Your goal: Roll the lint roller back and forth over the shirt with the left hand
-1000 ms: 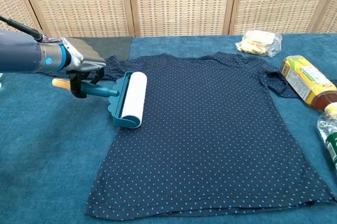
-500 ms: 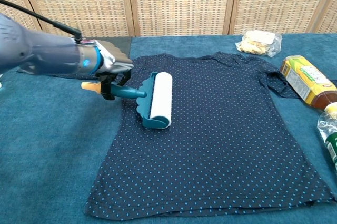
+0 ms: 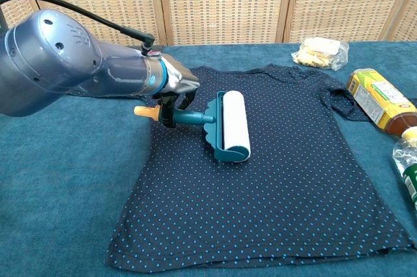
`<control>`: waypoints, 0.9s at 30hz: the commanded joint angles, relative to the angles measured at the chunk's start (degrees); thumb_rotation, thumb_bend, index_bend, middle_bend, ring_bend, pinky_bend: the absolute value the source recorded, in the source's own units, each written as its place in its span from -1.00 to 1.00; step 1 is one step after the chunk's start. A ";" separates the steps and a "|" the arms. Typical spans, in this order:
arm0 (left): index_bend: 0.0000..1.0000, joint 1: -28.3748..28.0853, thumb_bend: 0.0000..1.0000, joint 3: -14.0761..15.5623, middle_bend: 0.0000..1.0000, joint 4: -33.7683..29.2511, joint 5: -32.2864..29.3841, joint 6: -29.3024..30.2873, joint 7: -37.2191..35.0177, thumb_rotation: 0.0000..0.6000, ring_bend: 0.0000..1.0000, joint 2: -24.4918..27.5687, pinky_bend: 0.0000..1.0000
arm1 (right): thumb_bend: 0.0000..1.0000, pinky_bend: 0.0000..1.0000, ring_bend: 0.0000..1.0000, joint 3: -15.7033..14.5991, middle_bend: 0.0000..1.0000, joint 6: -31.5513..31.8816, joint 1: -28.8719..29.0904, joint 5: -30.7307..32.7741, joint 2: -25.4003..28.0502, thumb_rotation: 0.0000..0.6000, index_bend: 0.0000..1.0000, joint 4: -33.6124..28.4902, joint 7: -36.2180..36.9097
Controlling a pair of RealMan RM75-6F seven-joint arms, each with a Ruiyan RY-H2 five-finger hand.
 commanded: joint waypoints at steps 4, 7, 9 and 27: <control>0.80 1.18 0.47 1.39 0.73 -1.74 0.97 1.18 0.15 1.00 0.49 1.48 0.39 | -0.82 -1.00 -1.00 -0.29 -1.00 -0.03 0.01 -0.39 -0.09 1.00 -1.00 -0.16 -0.35; 0.80 2.61 0.47 2.38 0.73 -3.70 2.56 1.70 -0.85 1.00 0.49 3.39 0.39 | -0.82 -1.00 -1.00 -0.51 -1.00 0.08 0.04 -0.85 -0.19 1.00 -1.00 -0.36 -0.67; 0.80 3.72 0.47 3.31 0.73 -5.21 4.29 2.21 -1.61 1.00 0.49 4.89 0.39 | -0.82 -1.00 -1.00 -0.67 -1.00 0.17 0.04 -1.15 -0.24 1.00 -1.00 -0.56 -0.93; -0.23 16.46 -0.03 6.61 -0.28 -12.70 23.83 6.57 -15.87 1.00 -0.29 15.47 -0.18 | -0.82 -1.00 -1.00 -1.95 -1.00 2.21 -0.36 -4.17 -0.37 1.00 -1.00 -3.02 -3.65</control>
